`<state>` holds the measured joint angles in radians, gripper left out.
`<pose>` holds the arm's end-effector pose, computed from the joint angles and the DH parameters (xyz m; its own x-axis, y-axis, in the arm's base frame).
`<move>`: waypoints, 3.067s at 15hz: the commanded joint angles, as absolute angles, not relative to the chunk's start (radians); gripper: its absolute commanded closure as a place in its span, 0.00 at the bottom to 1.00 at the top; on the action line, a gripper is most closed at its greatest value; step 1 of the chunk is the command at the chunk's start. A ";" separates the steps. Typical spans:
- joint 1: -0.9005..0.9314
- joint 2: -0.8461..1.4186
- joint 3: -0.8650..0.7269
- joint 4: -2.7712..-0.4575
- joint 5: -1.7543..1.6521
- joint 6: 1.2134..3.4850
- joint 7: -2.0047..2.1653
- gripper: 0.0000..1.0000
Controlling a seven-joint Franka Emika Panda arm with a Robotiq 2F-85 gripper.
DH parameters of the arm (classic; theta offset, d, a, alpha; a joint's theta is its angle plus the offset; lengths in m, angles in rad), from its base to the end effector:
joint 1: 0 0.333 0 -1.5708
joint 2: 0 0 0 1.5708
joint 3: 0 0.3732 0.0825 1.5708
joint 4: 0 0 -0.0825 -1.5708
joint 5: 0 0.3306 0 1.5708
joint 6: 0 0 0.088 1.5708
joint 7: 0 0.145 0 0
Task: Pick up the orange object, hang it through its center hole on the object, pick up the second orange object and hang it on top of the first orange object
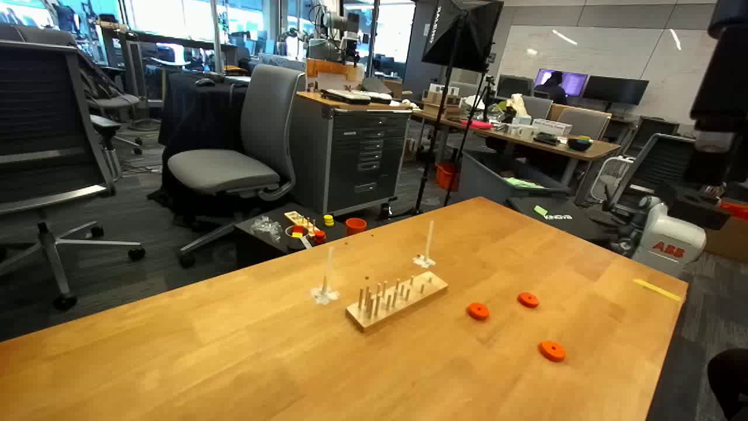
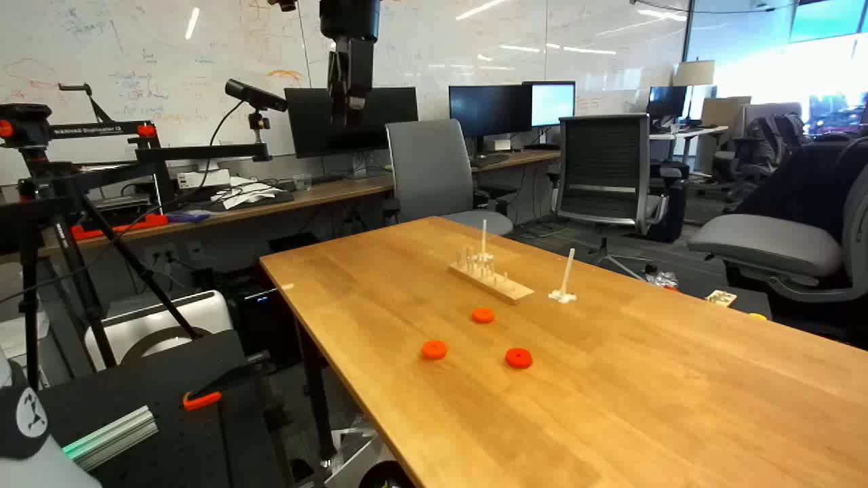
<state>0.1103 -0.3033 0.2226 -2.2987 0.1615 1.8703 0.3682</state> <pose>0.3450 0.1459 0.4951 0.9829 -0.1038 -0.1520 -0.1092 -0.9936 -0.0278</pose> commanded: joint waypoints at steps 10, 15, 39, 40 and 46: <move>0.073 -0.172 0.231 -2.283 0.008 2.039 0.466 0.00; 0.044 0.119 0.176 -2.180 -0.197 2.317 0.710 0.00; 0.165 0.564 -0.015 -2.067 -0.037 2.567 0.824 0.00; 0.177 0.582 -0.027 -2.049 -0.041 2.571 0.833 0.00; 0.245 0.658 -0.084 -1.980 -0.050 2.615 0.883 0.00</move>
